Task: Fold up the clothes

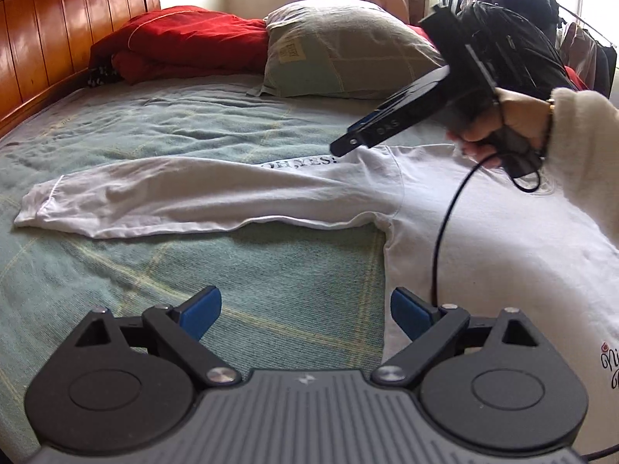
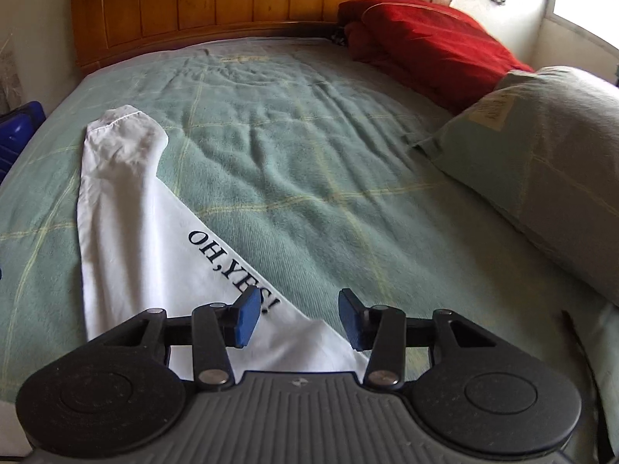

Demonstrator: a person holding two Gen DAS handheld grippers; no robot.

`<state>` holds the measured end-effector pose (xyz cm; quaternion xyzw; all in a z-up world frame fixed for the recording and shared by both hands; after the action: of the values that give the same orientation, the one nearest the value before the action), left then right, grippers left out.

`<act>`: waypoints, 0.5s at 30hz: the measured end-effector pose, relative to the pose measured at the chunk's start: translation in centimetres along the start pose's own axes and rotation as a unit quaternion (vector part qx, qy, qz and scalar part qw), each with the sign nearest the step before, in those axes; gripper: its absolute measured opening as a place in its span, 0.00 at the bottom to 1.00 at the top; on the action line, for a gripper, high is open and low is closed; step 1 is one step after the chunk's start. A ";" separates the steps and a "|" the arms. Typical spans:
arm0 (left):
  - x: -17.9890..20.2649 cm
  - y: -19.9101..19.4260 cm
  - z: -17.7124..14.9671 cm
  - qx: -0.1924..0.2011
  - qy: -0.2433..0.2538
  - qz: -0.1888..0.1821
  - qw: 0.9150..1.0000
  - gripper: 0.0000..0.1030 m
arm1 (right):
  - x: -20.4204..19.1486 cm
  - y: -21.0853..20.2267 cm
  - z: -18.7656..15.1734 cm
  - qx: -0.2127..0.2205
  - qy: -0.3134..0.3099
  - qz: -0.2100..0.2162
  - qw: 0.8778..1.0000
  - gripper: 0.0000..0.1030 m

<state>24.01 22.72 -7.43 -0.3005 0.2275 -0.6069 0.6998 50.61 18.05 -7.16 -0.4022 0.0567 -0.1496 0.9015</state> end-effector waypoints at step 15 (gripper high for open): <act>-1.1 0.1 -0.2 0.002 -0.015 0.015 1.000 0.92 | -1.0 1.2 0.2 0.013 -0.048 -0.015 0.999 0.03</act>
<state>23.77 23.75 -7.73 -0.3043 0.2205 -0.5920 0.7130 49.96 19.27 -7.89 -0.3976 0.0057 -0.1443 0.9061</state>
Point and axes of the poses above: each gripper's, at about its wrist camera, not at the fingertips, and y roughly the way its jaws point, x to its right, z to its top, the point moved 5 cm from there along y, roughly the way its jaws point
